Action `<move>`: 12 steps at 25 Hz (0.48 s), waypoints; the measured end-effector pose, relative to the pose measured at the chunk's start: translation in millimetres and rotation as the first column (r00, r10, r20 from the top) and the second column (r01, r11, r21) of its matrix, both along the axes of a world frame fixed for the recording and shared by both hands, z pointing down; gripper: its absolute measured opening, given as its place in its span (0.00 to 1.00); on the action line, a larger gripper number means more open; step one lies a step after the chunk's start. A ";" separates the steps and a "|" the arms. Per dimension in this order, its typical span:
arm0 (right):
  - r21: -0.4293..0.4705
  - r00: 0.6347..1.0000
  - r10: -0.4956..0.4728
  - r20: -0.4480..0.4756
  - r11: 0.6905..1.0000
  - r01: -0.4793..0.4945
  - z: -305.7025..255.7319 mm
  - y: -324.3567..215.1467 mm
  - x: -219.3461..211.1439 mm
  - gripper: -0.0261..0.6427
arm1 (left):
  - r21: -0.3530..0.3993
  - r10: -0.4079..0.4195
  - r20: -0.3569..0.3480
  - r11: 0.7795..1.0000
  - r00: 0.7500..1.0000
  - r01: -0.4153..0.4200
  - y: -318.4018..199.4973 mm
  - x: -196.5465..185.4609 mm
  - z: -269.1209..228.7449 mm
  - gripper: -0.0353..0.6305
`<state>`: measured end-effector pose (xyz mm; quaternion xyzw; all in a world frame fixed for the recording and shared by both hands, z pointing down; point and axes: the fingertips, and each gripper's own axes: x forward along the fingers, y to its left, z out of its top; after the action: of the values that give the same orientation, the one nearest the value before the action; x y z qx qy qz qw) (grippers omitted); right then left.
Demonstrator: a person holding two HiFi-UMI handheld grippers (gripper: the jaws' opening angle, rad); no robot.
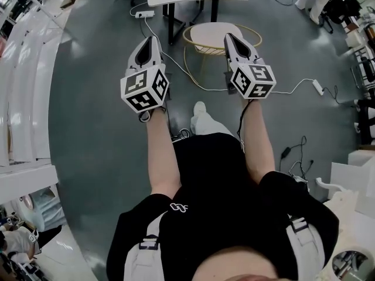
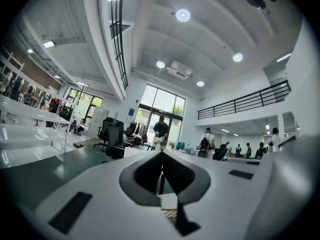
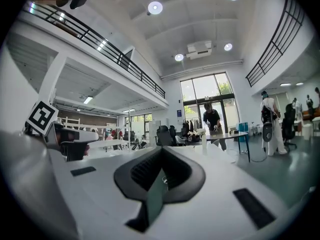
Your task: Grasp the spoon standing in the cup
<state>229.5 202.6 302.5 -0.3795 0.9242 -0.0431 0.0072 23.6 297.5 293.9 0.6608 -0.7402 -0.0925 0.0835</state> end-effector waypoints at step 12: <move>0.043 0.995 0.024 0.102 0.999 -0.028 -15.3 -50.0 -20.5 0.05 | 0.041 0.023 0.088 0.999 0.996 -0.026 -46.5 -25.2 -23.1 0.07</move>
<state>209.0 152.6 287.2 -0.3886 0.9183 -0.0416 0.0631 -1.6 251.0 270.8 0.6748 -0.7329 -0.0778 0.0382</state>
